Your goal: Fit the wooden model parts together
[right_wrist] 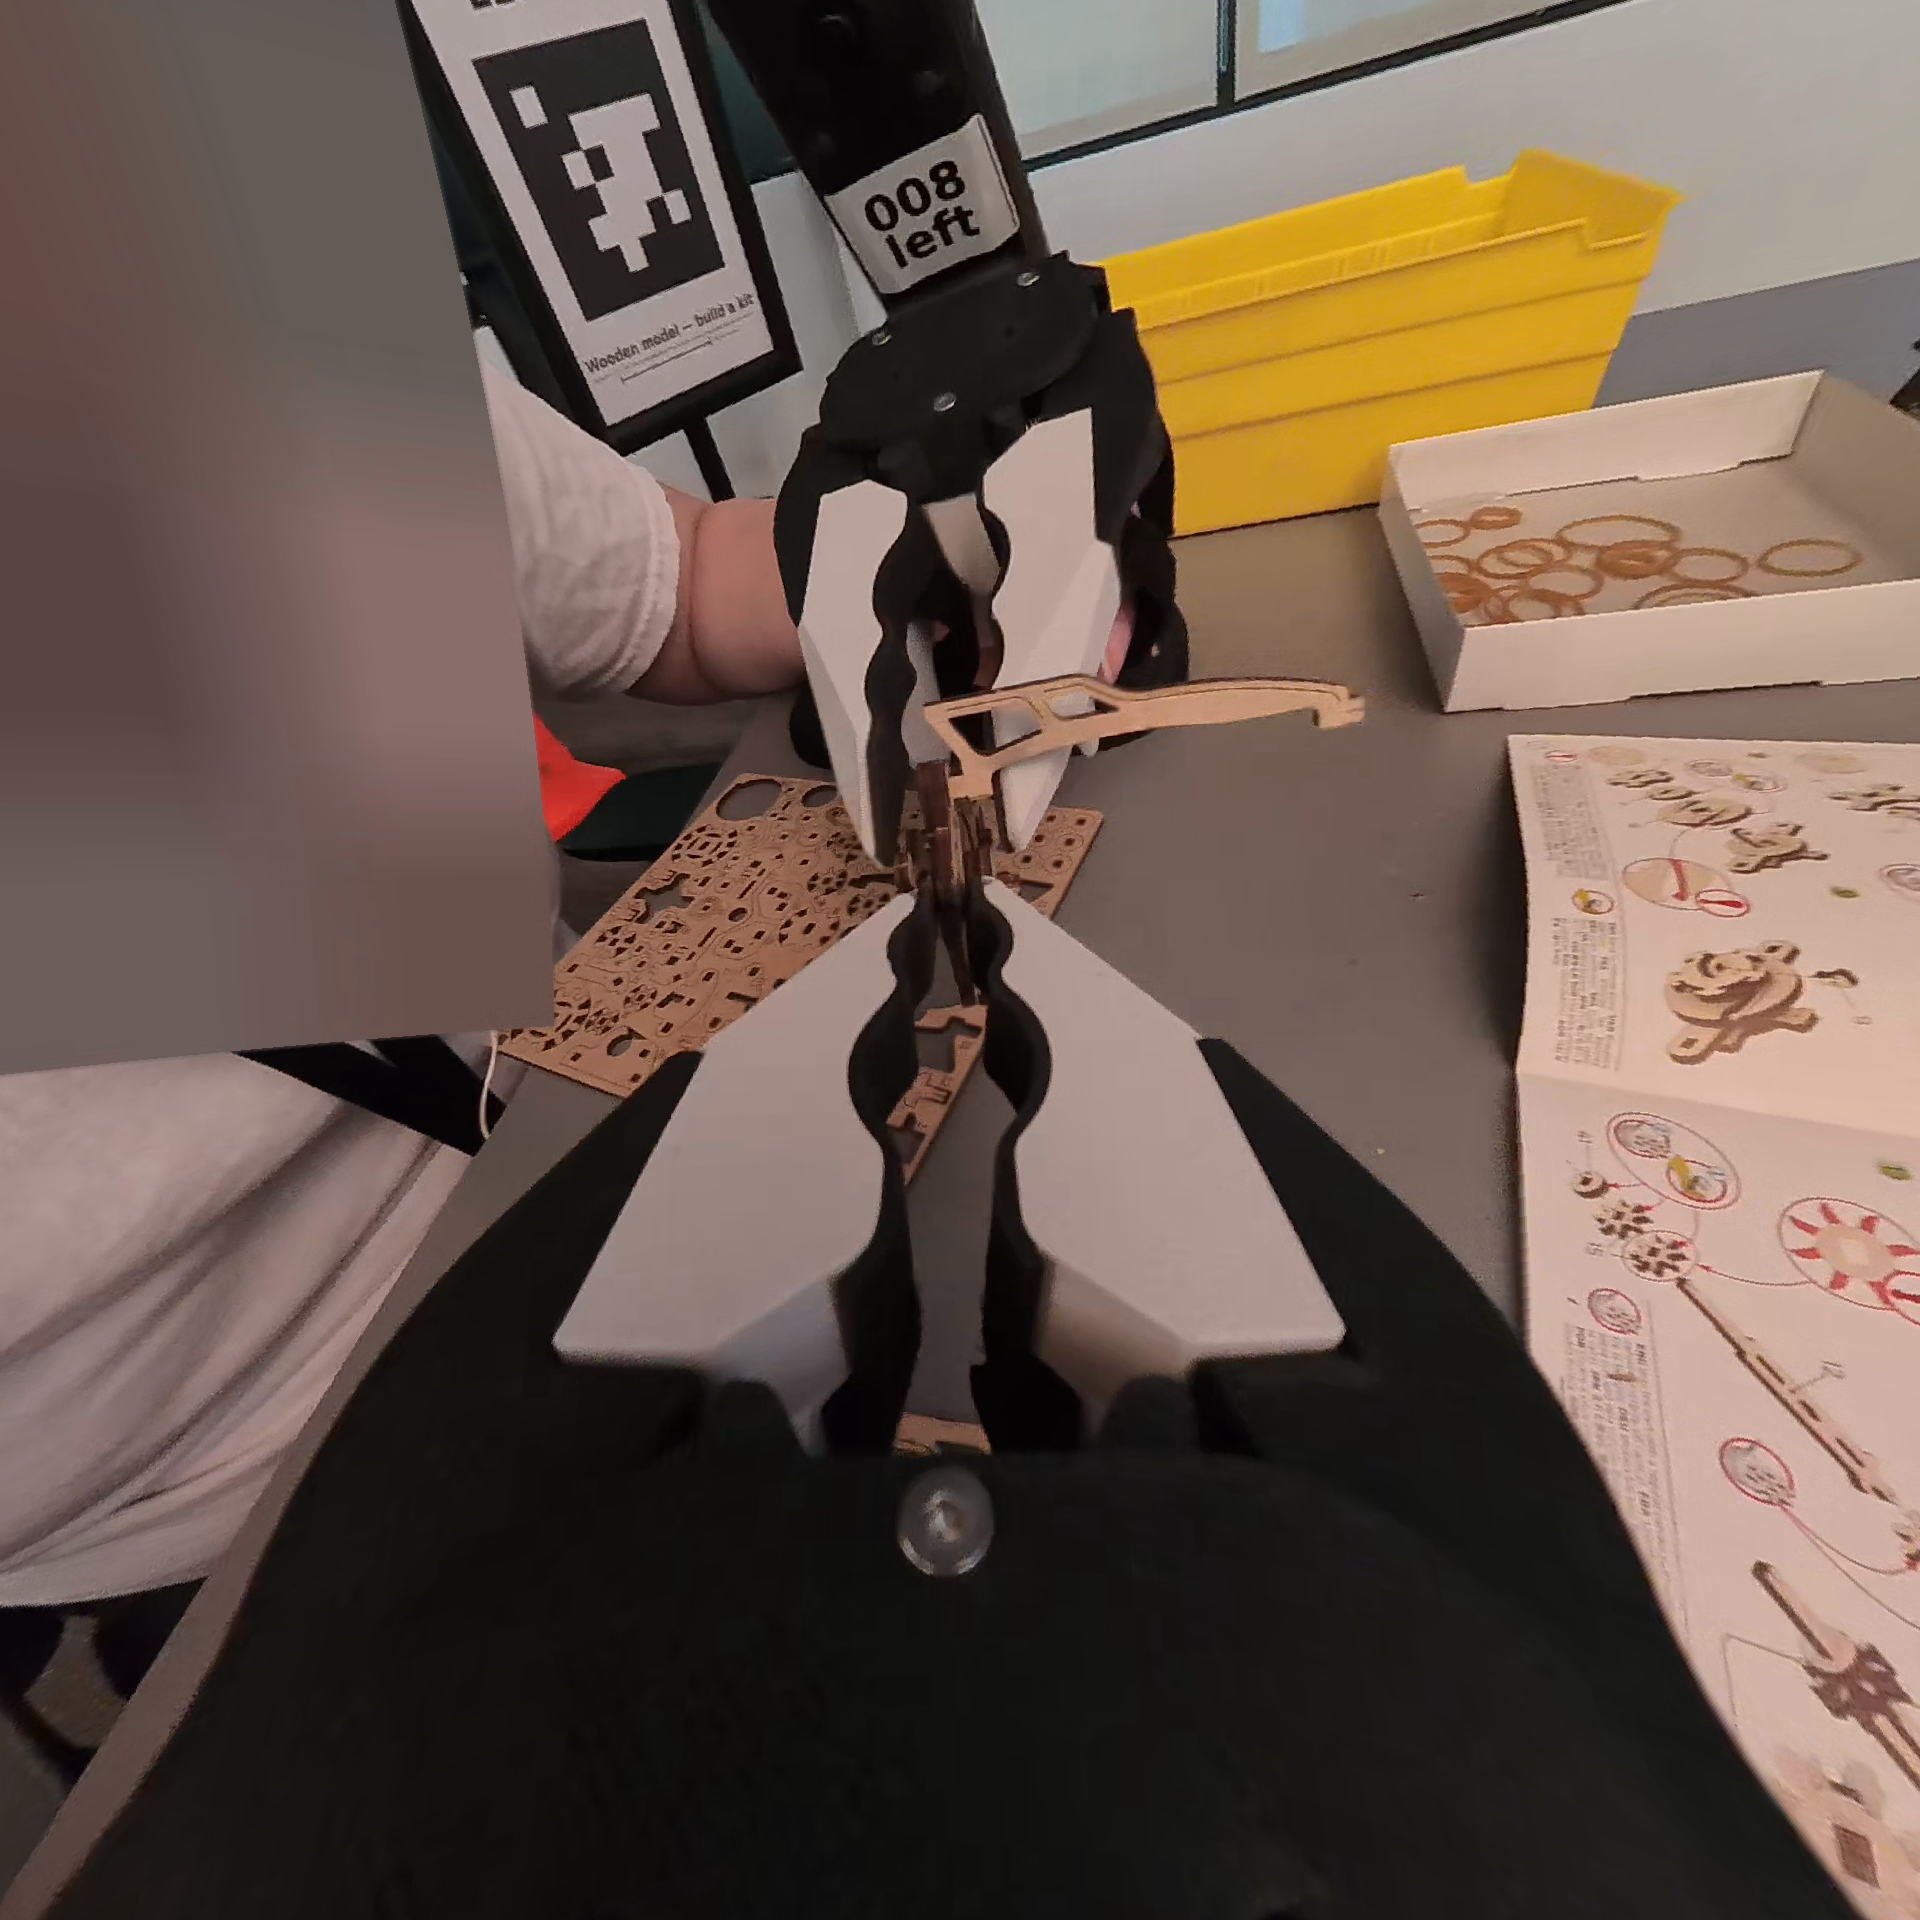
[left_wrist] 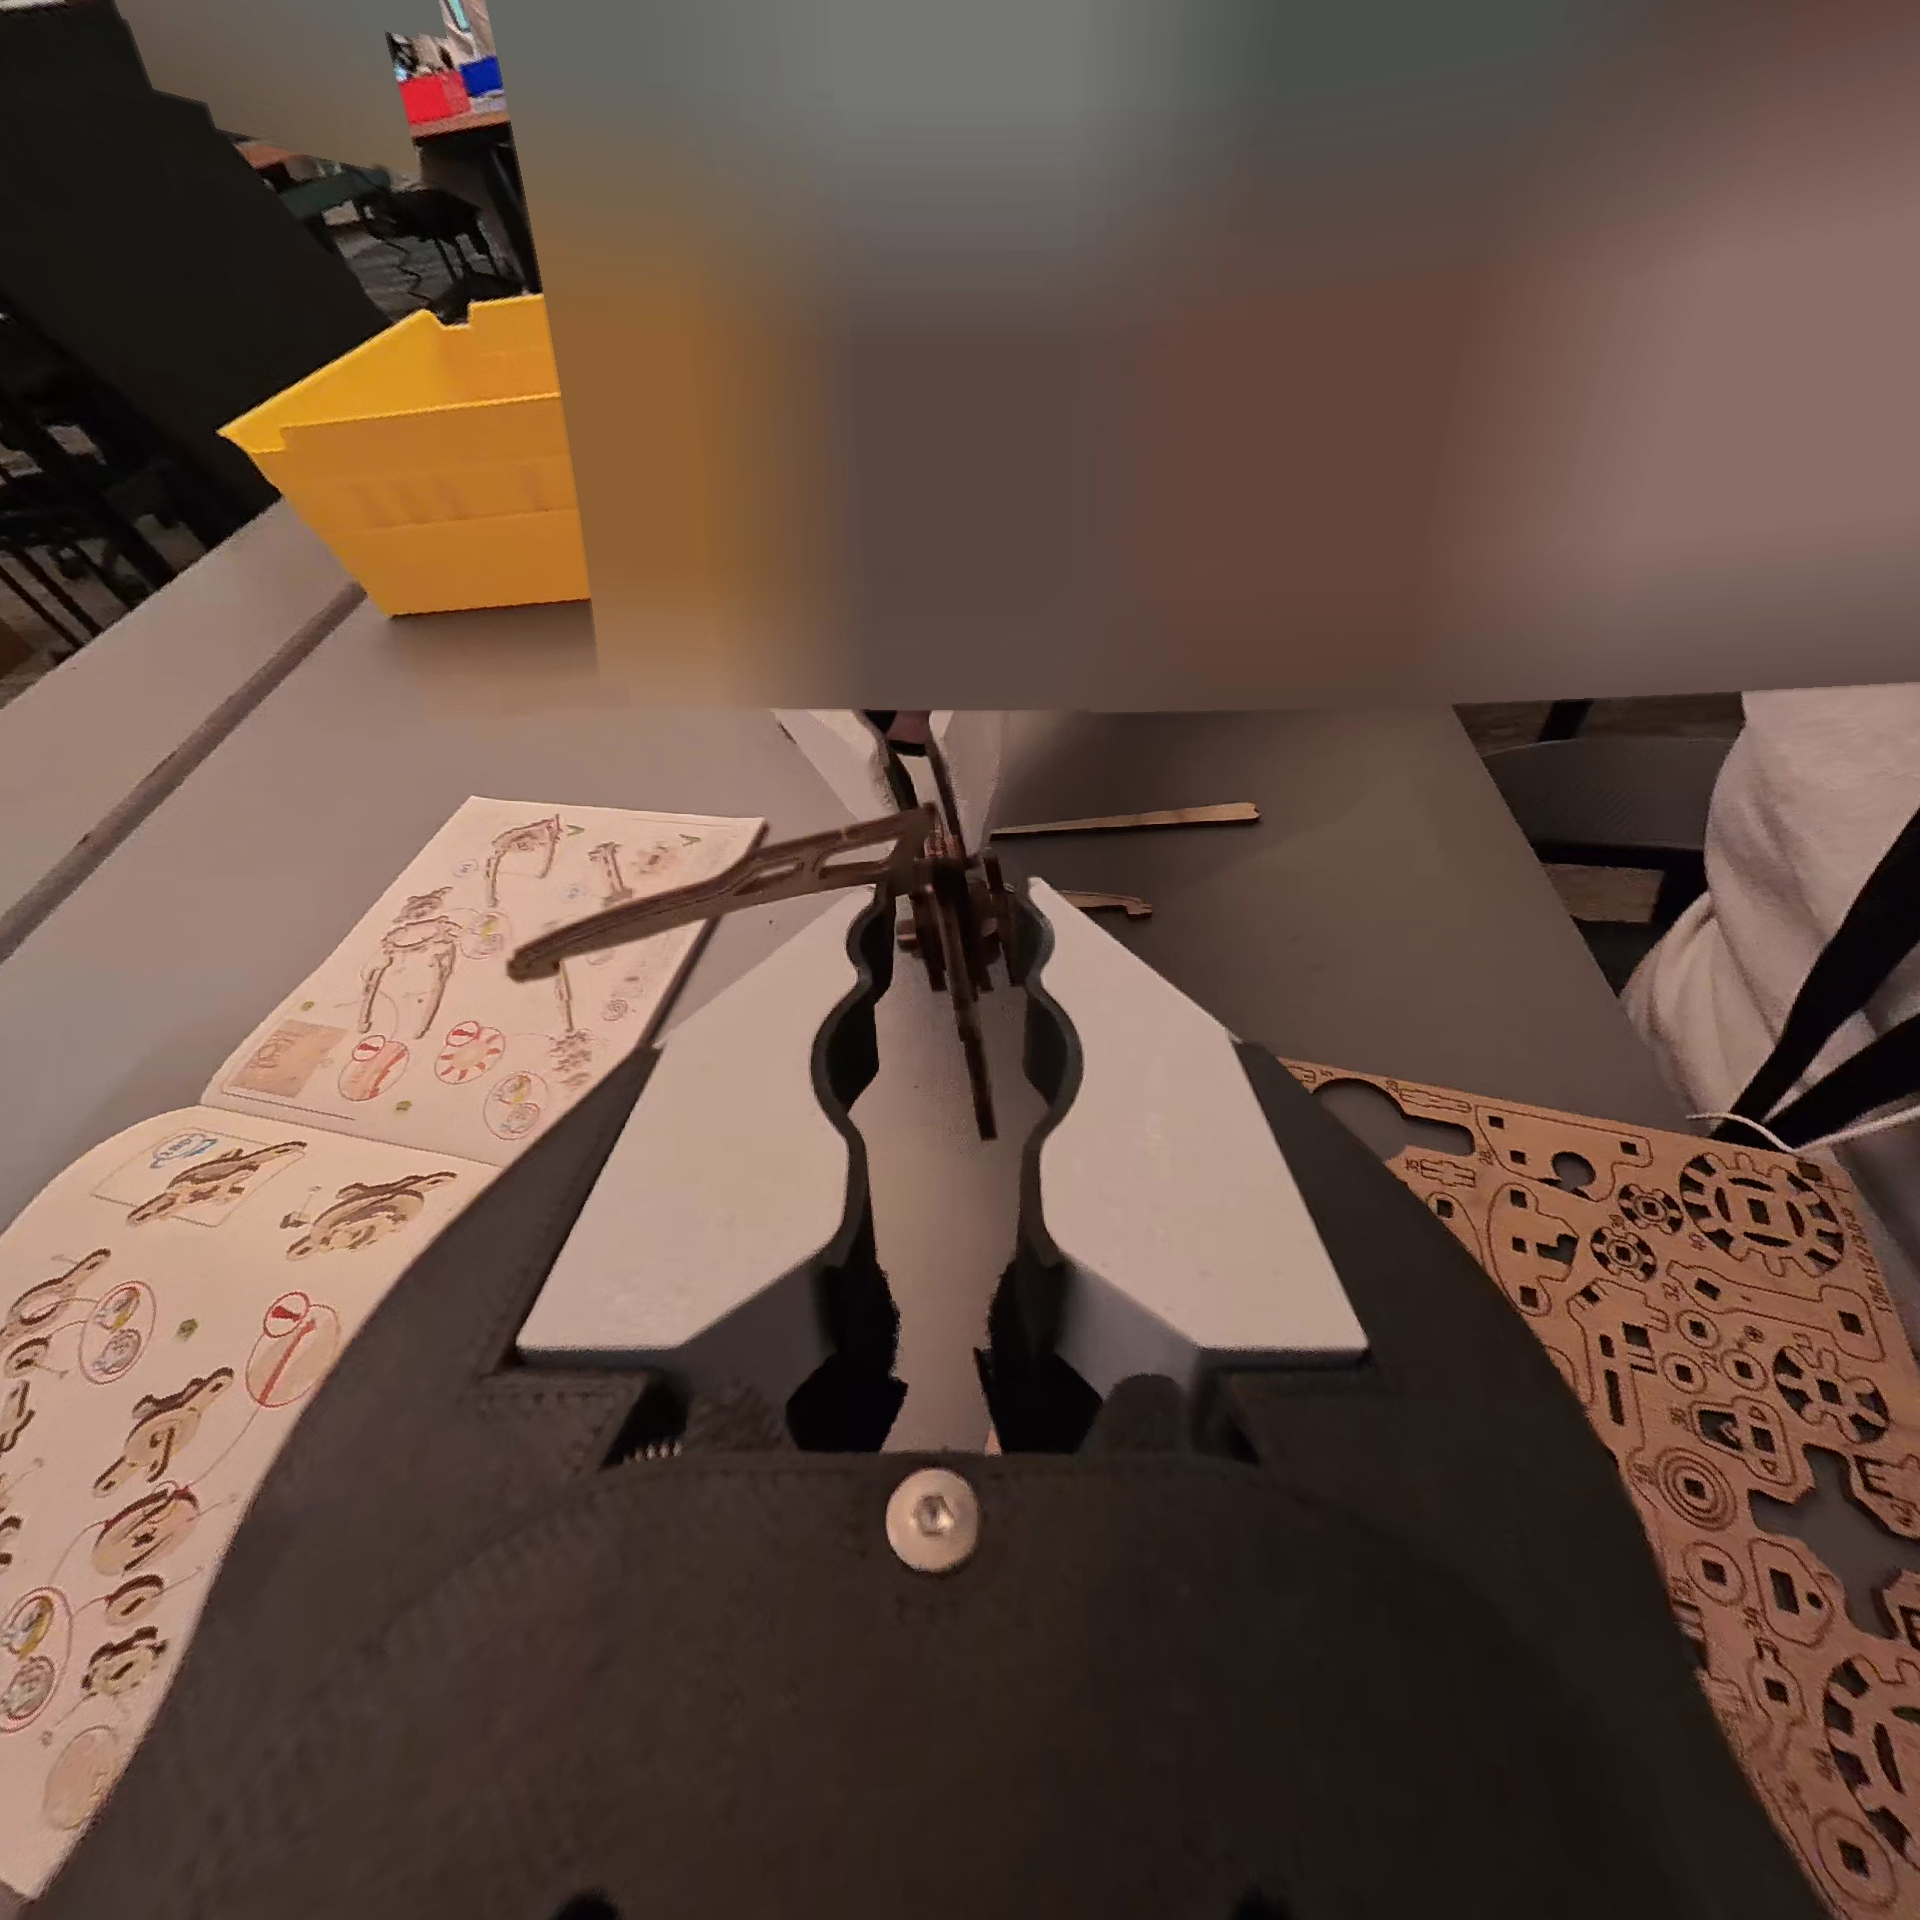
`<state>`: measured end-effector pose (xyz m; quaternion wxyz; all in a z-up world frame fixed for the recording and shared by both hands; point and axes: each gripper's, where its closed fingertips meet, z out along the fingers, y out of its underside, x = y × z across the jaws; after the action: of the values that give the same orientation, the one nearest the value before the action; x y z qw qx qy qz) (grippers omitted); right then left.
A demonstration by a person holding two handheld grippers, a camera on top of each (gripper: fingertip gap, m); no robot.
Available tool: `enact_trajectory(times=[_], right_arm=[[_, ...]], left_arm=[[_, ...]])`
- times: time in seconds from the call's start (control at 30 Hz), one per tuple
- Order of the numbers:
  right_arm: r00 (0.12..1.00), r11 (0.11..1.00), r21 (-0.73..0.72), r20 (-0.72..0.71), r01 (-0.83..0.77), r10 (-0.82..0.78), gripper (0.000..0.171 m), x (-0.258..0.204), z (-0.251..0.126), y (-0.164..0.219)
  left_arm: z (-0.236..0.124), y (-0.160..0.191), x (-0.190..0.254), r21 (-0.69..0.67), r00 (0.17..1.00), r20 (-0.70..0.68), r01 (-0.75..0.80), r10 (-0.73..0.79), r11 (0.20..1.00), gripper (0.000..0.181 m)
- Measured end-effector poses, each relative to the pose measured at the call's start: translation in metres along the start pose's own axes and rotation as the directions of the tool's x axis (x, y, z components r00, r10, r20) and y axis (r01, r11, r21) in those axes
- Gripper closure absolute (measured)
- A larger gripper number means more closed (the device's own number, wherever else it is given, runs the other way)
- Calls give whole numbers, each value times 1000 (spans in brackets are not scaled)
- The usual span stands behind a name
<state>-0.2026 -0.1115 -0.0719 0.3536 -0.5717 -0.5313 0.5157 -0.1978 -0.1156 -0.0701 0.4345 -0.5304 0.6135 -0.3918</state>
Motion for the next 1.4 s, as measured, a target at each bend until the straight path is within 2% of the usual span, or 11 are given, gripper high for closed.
enact_trajectory(times=[0.37,0.53,0.67,1.07,1.17,1.37,1.4], right_arm=[[993,1000,-29,119,-10,13,168,-14,1,8],[992,1000,3,125,7,-8,168,-14,-1,5],[995,998,51,94,35,-40,168,-11,-3,-2],[970,970,30,-10,241,-241,169,-10,-5,-6],[967,966,33,-24,256,-255,169,-9,-7,-7],[962,962,45,-59,268,-266,168,-6,-8,-11],[958,959,54,-82,279,-274,164,-5,-9,-14]], left_arm=[[-1,6,18,-35,994,-107,-38,34,999,168],[-2,3,16,-20,995,-92,-38,36,999,169],[-6,-3,9,12,998,-45,-54,54,998,179],[-7,1,7,-8,997,-37,-68,67,998,171],[-7,0,5,-3,997,-24,-70,70,998,179],[-8,-2,-1,-2,998,11,-59,59,998,181],[-8,-3,-1,2,999,9,-50,50,999,181]])
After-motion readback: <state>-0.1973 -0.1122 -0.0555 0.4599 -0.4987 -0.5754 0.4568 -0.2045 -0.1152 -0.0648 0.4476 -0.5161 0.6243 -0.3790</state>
